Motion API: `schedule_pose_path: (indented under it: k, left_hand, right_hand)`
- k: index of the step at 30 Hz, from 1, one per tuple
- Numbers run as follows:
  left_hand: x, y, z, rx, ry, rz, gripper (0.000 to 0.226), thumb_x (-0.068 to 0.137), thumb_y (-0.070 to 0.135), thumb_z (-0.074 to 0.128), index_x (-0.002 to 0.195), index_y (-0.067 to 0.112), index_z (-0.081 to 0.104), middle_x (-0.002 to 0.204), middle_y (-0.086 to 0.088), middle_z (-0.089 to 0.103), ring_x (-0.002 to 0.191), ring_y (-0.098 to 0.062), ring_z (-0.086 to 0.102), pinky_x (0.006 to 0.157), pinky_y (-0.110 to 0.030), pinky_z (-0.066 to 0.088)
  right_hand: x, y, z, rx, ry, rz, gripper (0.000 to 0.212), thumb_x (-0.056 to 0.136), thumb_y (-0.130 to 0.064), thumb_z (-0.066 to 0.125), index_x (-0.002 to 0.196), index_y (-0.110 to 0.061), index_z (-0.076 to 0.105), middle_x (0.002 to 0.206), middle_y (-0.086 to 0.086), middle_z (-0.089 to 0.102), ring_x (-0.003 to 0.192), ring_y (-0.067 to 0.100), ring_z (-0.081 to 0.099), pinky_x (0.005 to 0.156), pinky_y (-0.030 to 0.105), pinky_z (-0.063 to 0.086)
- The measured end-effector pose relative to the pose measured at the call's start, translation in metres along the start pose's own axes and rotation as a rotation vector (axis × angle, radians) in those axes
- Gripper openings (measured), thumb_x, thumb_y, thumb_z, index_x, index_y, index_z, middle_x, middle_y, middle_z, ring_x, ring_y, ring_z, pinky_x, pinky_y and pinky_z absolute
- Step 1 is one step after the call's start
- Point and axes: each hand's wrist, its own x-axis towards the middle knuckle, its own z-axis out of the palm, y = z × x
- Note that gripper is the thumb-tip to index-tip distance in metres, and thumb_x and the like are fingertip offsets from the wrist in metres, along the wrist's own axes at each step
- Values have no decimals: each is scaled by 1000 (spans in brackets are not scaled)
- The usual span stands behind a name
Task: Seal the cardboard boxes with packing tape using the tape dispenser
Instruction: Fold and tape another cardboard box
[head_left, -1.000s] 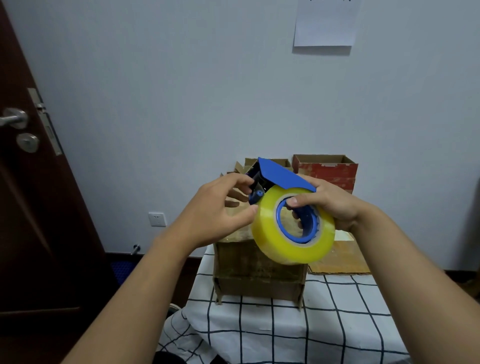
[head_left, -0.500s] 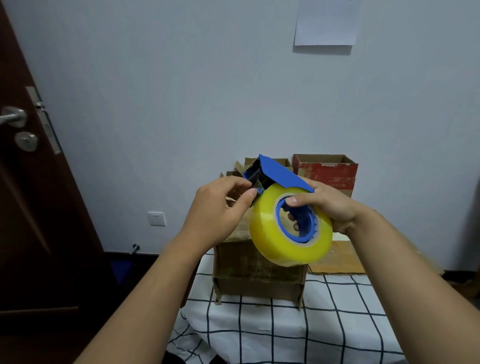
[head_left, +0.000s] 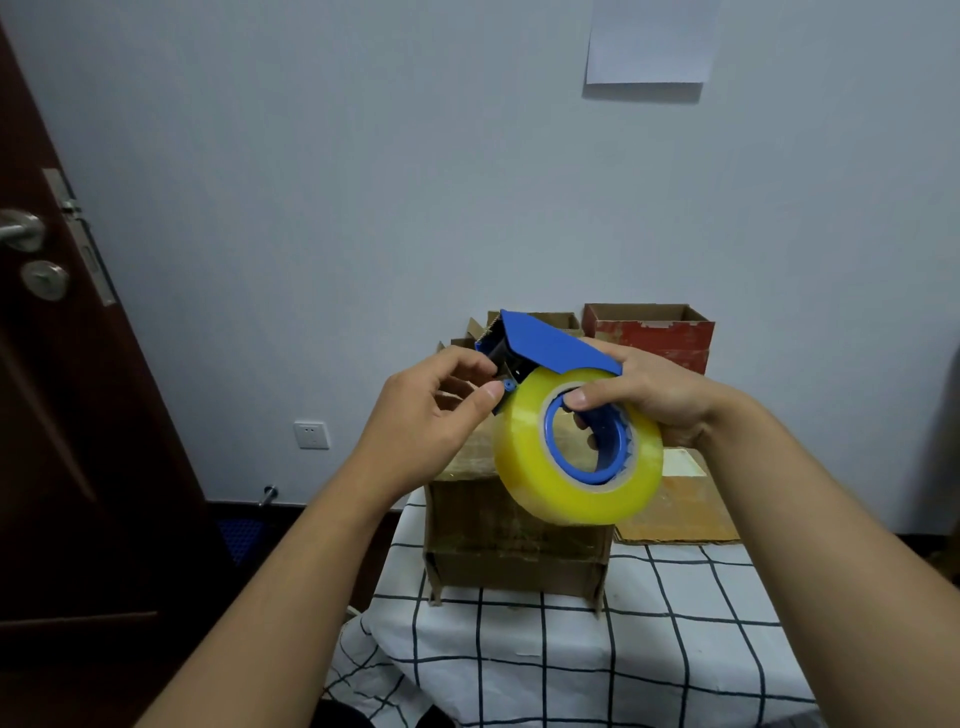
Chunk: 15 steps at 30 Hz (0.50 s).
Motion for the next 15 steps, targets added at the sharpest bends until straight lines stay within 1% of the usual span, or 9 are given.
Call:
schedule_pose_path:
  k: [3, 6, 10, 11, 12, 13, 15]
  left_hand:
    - [0, 0, 1, -44, -6, 16, 10, 91, 20, 68, 97, 27, 67, 89, 7, 70, 82, -13, 67, 76, -33, 57]
    - [-1, 0, 3, -83, -19, 43, 15, 91, 16, 67, 98, 29, 65, 90, 5, 70, 87, -14, 68, 80, -37, 58]
    - [3, -5, 5, -108, 10, 55, 19, 91, 12, 67, 100, 28, 63, 94, 7, 69, 89, -13, 67, 79, -30, 57]
    - [5, -7, 7, -125, 33, 45, 19, 91, 12, 67, 101, 27, 62, 96, 7, 69, 90, -14, 68, 79, -28, 57]
    - [7, -10, 8, -143, 60, 31, 20, 91, 12, 67, 102, 27, 61, 98, 8, 69, 91, -13, 68, 79, -27, 56]
    - [10, -12, 10, -149, 88, 24, 22, 92, 12, 66, 103, 30, 60, 99, 10, 69, 92, -12, 68, 79, -24, 55]
    - [13, -18, 12, -53, 144, 76, 26, 94, 13, 64, 103, 36, 55, 100, 18, 68, 94, -4, 67, 80, -17, 53]
  right_hand:
    - [1, -3, -2, -35, -3, 22, 55, 67, -27, 87, 117, -28, 67, 99, 17, 64, 86, 40, 57, 68, 43, 54]
    - [2, -6, -5, -34, 6, 29, 59, 67, -24, 87, 122, -24, 64, 98, 16, 66, 84, 39, 58, 68, 44, 55]
    - [5, -21, -11, -189, 60, 11, 58, 68, -21, 87, 120, -20, 61, 99, 14, 69, 86, 35, 64, 79, 50, 55]
    - [6, -25, -12, -229, 79, -2, 57, 68, -21, 86, 120, -21, 61, 99, 11, 70, 85, 31, 67, 77, 47, 56]
    - [8, -29, -11, -266, 102, -19, 57, 68, -22, 86, 119, -23, 61, 98, 7, 72, 83, 26, 69, 73, 41, 59]
    - [11, -33, -10, -303, 129, -36, 57, 67, -23, 87, 118, -25, 61, 96, 3, 73, 81, 22, 70, 70, 35, 59]
    - [17, -37, -8, -366, 181, -74, 58, 65, -27, 88, 116, -30, 62, 95, -2, 73, 77, 19, 70, 68, 29, 57]
